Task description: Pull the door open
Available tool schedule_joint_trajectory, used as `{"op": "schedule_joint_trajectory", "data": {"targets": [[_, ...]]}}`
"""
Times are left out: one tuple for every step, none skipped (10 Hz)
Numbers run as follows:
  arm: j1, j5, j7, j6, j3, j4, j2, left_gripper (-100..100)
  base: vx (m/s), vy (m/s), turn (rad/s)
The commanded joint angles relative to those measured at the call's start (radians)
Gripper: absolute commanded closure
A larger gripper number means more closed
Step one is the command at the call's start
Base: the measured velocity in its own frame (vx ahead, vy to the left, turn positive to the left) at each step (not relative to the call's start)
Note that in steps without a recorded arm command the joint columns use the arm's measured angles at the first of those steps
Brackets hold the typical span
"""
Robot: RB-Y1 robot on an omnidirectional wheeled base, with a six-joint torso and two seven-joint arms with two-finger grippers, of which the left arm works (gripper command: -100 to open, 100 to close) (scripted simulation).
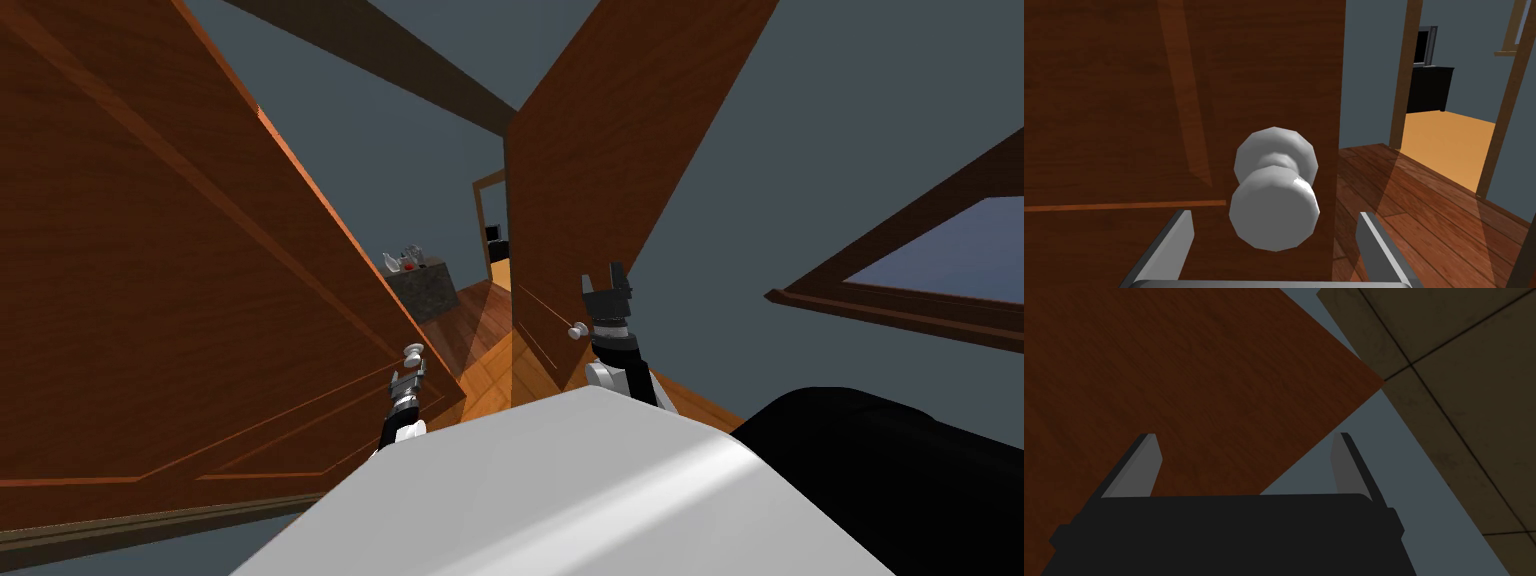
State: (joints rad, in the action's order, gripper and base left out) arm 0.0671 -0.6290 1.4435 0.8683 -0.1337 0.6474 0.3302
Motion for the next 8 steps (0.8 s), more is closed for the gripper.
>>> {"op": "schedule_joint_trajectory", "data": {"targets": [[0.0,-0.003,0.016,-0.002,-0.007,-0.008,-0.004,-100,-0.187,-0.058,0.021],[-0.003,-0.005,0.024,-0.005,-0.011,-0.005,-0.006,-100,-0.168,-0.075,0.02],[-0.006,-0.006,0.032,-0.008,-0.014,-0.003,-0.007,-100,-0.177,-0.066,0.031],[-0.008,-0.008,0.037,-0.01,-0.016,-0.002,-0.008,-100,-0.181,-0.04,0.022],[-0.009,-0.007,0.031,-0.01,-0.014,0.001,-0.007,-100,-0.079,-0.016,0.004],[-0.012,-0.008,0.034,-0.003,-0.011,-0.003,-0.008,-100,0.093,0.017,-0.053],[-0.013,-0.009,0.035,-0.001,-0.01,-0.005,-0.008,-100,0.174,0.06,-0.039],[-0.014,-0.009,0.035,0.002,-0.008,-0.006,-0.008,-100,0.189,0.072,-0.026]]}}
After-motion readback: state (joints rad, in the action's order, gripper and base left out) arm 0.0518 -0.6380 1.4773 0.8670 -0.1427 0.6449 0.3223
